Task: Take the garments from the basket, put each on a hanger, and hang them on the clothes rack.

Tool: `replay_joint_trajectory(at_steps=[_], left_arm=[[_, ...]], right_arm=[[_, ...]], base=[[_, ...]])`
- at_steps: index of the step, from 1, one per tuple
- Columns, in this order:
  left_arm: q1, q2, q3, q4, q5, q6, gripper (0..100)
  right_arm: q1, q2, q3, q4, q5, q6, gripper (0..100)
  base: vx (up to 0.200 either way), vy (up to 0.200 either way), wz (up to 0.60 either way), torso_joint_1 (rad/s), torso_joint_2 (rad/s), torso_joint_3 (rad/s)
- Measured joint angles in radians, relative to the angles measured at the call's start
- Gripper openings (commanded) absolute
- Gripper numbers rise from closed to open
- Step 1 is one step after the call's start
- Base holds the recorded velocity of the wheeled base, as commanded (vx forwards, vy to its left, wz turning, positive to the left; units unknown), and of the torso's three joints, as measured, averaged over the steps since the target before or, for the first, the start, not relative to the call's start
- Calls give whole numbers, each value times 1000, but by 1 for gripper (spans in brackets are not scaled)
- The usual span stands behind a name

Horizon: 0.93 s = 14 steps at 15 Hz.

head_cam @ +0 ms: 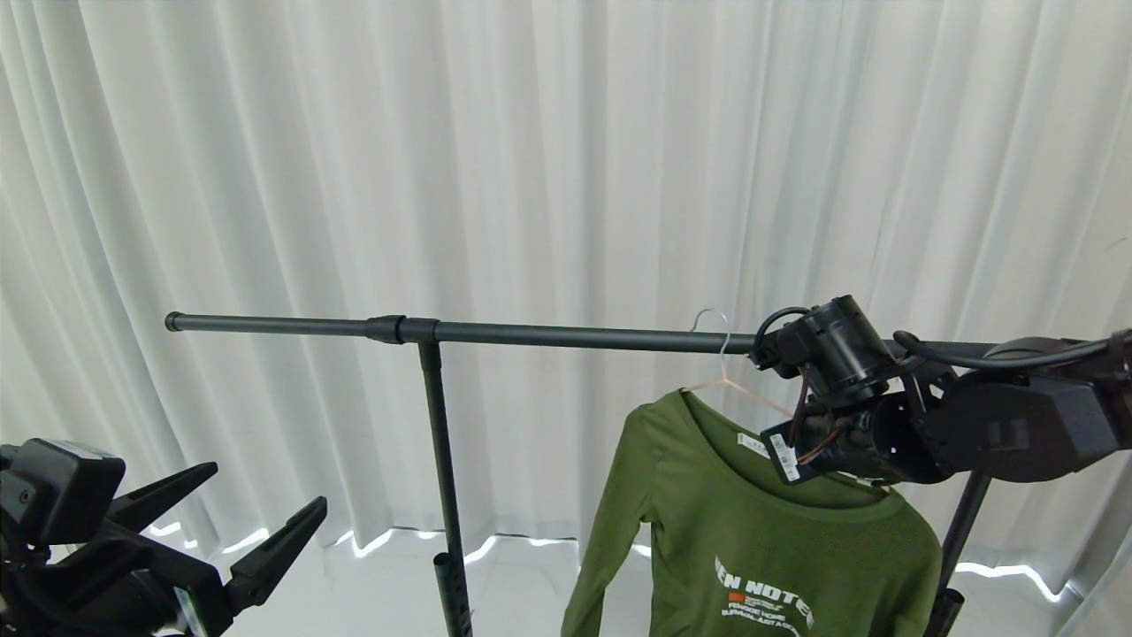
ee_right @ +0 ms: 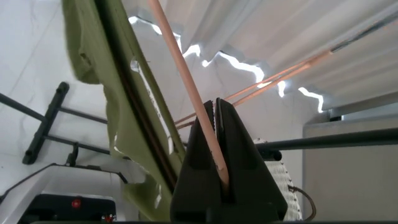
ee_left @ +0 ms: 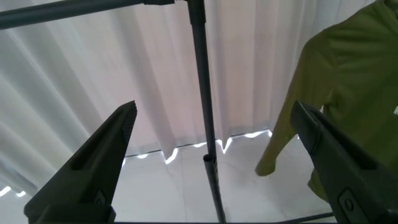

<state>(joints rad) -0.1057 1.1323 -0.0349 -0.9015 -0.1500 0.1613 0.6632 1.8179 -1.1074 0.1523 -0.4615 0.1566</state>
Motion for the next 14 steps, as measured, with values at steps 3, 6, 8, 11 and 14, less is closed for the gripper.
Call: replay_joint_trajectory(at_steps=[3, 6, 8, 11, 14], left_arm=[[0, 0, 0, 0, 0, 0, 100], [0, 0, 0, 0, 0, 0, 100], [0, -1, 0, -1, 0, 0, 100], [0, -3, 0, -1, 0, 0, 100], [0, -5, 0, -2, 0, 0, 100]], right_arm=[[7, 11, -3, 0, 0, 1, 0], [16, 17, -5, -1, -1, 1, 0], [27, 21, -5, -3, -4, 0, 0], [35, 25, -5, 0, -5, -4, 0], [36, 26, -5, 0, -5, -5, 100]], base=[[0, 0, 0, 0, 0, 0], [0, 0, 0, 0, 0, 0], [0, 0, 0, 0, 0, 0], [0, 0, 0, 0, 0, 0], [0, 0, 0, 0, 0, 0]])
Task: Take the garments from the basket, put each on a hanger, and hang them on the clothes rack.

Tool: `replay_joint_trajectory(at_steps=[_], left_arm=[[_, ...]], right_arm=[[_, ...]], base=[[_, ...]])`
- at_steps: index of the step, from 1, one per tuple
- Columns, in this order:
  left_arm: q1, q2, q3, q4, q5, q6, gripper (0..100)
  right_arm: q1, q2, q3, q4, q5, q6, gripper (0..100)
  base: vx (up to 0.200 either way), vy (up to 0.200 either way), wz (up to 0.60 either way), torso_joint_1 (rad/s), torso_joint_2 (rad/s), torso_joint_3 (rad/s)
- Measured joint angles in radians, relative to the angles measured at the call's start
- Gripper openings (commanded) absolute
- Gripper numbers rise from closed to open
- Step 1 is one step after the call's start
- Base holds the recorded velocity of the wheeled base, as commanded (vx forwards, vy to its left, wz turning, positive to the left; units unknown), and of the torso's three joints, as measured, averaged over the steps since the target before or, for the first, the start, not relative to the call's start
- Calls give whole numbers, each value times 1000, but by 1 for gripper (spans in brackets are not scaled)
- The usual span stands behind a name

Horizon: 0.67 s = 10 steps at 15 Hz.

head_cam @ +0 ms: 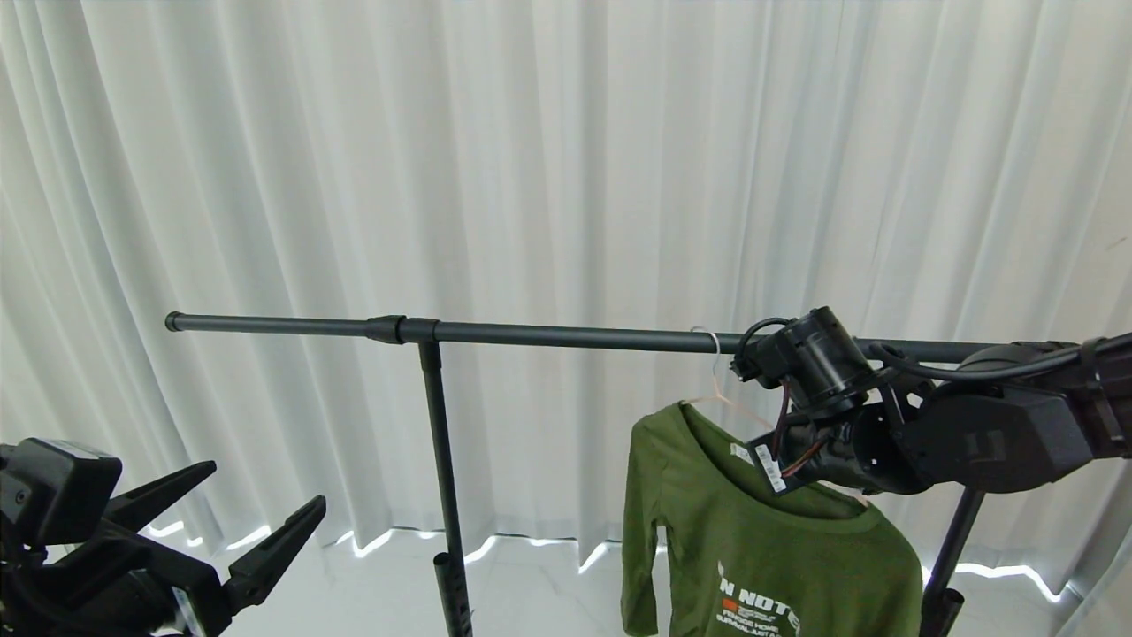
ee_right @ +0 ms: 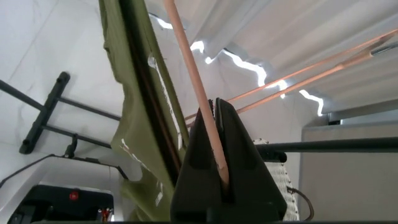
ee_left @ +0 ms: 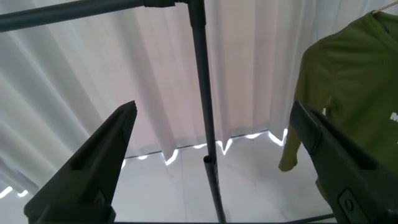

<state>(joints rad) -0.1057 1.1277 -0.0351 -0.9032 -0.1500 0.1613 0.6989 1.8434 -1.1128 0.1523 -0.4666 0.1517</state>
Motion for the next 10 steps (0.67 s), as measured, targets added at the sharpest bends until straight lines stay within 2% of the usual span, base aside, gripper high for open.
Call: replay_joint_trajectory(at_steps=[10], left_arm=[[0, -4, -6, -5, 0, 4, 100]], right_arm=[[1, -53, 26, -48, -9, 10, 100]], base=[[0, 0, 0, 0, 0, 0]])
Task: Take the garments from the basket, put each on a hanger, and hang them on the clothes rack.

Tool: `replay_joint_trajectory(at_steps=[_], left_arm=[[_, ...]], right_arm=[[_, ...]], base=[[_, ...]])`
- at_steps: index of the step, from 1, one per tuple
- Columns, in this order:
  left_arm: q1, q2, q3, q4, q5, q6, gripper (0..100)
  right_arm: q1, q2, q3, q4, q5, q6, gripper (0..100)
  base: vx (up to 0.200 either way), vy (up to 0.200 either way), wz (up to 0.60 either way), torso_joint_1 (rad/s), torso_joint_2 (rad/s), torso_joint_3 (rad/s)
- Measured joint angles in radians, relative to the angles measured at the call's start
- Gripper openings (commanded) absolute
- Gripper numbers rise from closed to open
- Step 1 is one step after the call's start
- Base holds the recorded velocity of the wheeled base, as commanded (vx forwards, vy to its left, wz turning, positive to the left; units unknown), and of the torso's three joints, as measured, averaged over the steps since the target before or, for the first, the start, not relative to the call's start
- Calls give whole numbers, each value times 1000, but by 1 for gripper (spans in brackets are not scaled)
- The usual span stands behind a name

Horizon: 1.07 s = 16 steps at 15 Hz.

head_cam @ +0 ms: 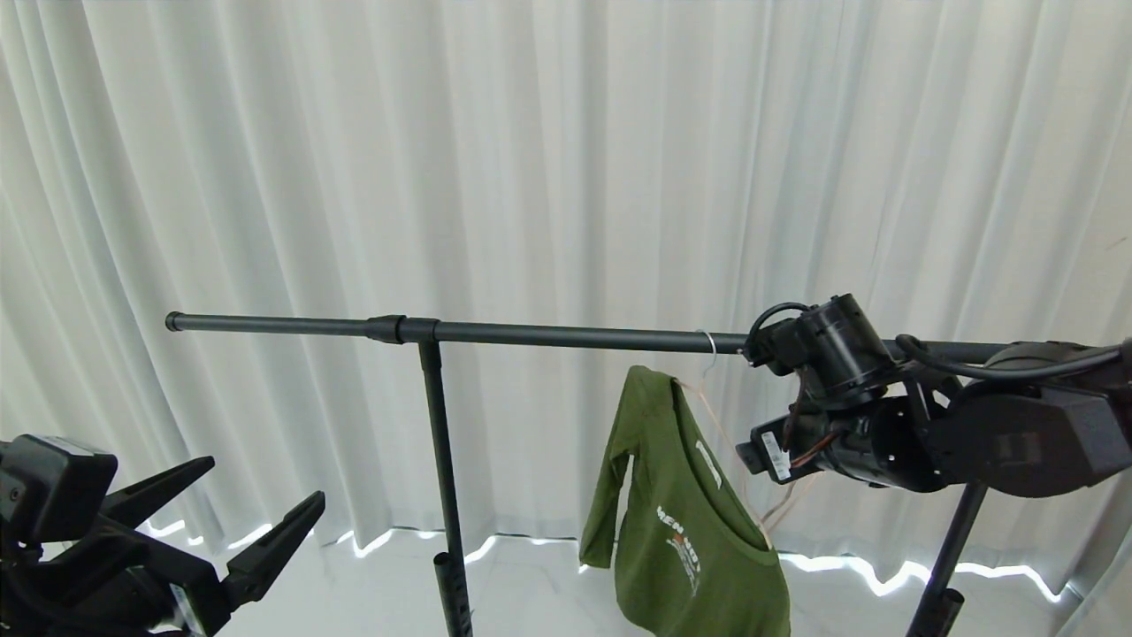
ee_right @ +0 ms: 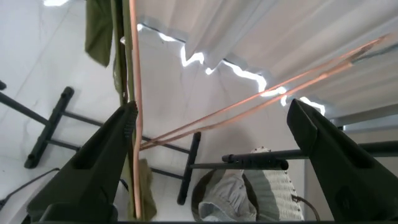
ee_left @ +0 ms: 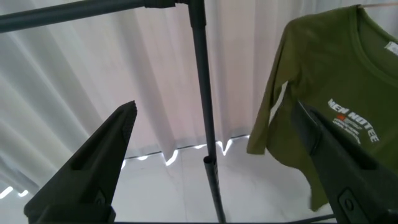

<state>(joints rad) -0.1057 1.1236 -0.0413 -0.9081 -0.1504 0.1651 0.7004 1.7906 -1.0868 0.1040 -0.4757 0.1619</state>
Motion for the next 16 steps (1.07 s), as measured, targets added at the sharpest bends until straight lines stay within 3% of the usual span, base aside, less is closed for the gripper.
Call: replay_joint_trajectory(at_steps=[5, 9, 10, 13, 16], left_arm=[[64, -14, -39, 1, -1, 2, 100], [70, -4, -28, 9, -2, -2, 100], [73, -1, -25, 9, 0, -2, 100], [82, -4, -19, 8, 0, -9, 100], [120, -1, -7, 8, -1, -13, 100]], right_arm=[[-21, -212, 141, -25, 6, 5, 100], [-163, -396, 404, -416, 52, -30, 100], [-229, -443, 472, -455, 102, -54, 100], [-412, -599, 619, -496, 352, -89, 100], [-482, -694, 728, -541, 420, -100, 100]], base=[[0, 0, 0, 0, 0, 0], [0, 0, 0, 0, 0, 0], [0, 0, 0, 0, 0, 0], [0, 0, 0, 0, 0, 0], [0, 0, 0, 0, 0, 0]])
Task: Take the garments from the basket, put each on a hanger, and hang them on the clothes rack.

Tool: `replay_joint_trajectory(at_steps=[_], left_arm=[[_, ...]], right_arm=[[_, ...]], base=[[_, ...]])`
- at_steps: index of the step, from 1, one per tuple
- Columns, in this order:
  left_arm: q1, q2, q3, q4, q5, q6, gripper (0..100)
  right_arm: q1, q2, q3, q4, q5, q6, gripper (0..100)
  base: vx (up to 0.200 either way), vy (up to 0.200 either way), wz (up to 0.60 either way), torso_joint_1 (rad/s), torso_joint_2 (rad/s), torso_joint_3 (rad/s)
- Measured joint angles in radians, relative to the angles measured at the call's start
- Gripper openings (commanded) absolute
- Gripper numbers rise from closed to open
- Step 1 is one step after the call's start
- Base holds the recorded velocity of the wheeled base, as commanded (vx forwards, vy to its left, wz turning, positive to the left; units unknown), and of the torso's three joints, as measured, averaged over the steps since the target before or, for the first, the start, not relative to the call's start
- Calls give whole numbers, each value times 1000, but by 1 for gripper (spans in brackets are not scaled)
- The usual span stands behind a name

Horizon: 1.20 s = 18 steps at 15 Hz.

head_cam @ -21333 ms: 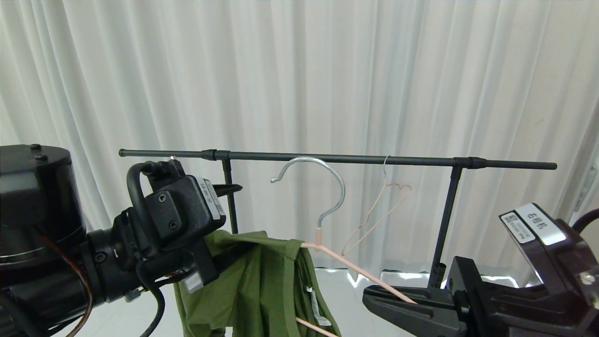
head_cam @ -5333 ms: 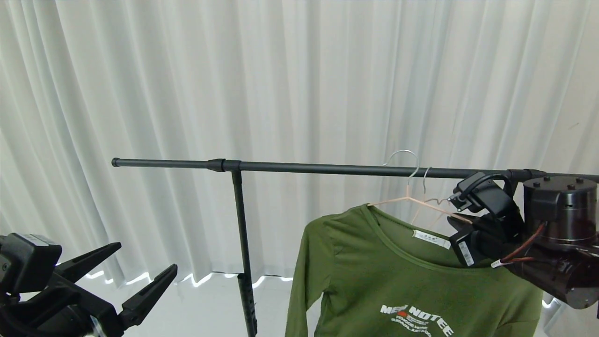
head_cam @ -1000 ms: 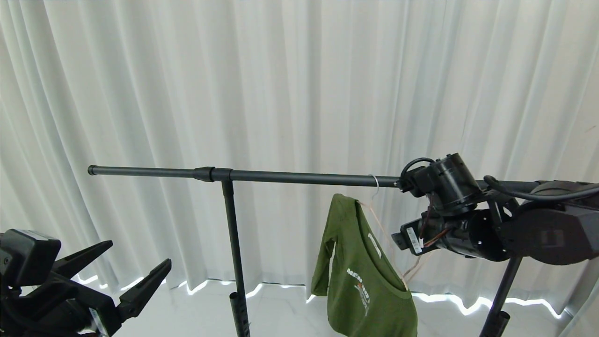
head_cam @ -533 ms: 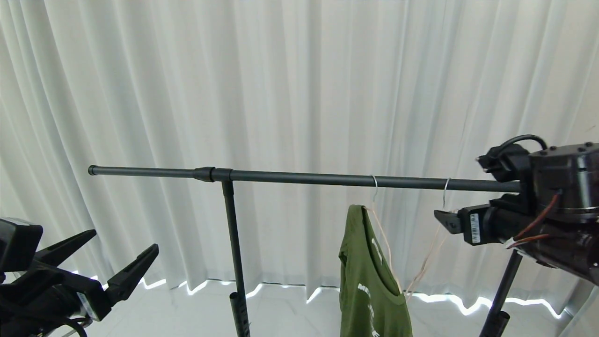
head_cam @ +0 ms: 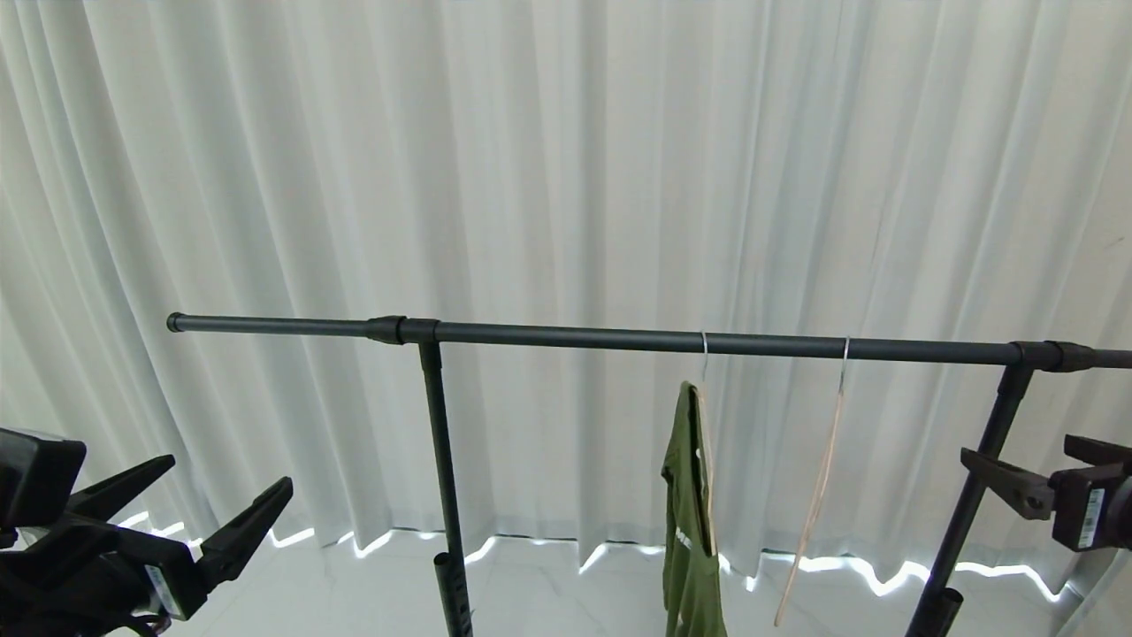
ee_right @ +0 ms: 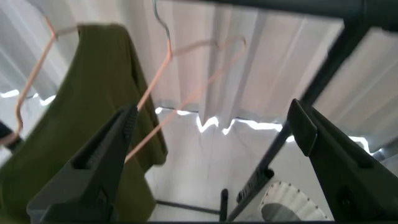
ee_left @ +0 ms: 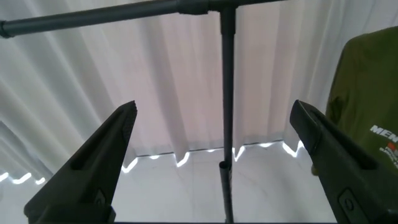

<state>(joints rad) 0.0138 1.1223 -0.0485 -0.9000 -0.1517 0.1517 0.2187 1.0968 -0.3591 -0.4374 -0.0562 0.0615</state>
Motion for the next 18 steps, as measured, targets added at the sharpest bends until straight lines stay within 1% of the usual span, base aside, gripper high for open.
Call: replay_joint_trajectory(at_steps=[2, 5, 7, 9, 12, 14, 18], left_arm=[[23, 0, -18, 0, 0, 3, 100], [33, 0, -20, -1, -1, 10, 100], [32, -6, -2, 0, -3, 12, 100], [32, -10, 8, 0, -3, 29, 100], [32, -15, 19, 0, -3, 48, 100], [32, -21, 23, 0, -2, 61, 100], [32, -36, 22, 0, -3, 62, 100]], right_arm=[[-10, -39, 57, -73, 1, 3, 100], [-36, -94, 143, -109, 6, -22, 100], [-42, -97, 155, -108, 3, -25, 100], [-61, -93, 157, -107, 3, -33, 100], [-113, -80, 161, -107, 3, -58, 100], [-143, -73, 168, -107, 2, -60, 100], [-156, -70, 172, -111, 2, -81, 100]], base=[[0, 0, 0, 0, 0, 0], [0, 0, 0, 0, 0, 0], [0, 0, 0, 0, 0, 0], [0, 0, 0, 0, 0, 0], [-200, 0, 0, 15, 7, 4], [-200, 0, 0, 0, -2, 5], [-200, 0, 0, 2, -2, 4]])
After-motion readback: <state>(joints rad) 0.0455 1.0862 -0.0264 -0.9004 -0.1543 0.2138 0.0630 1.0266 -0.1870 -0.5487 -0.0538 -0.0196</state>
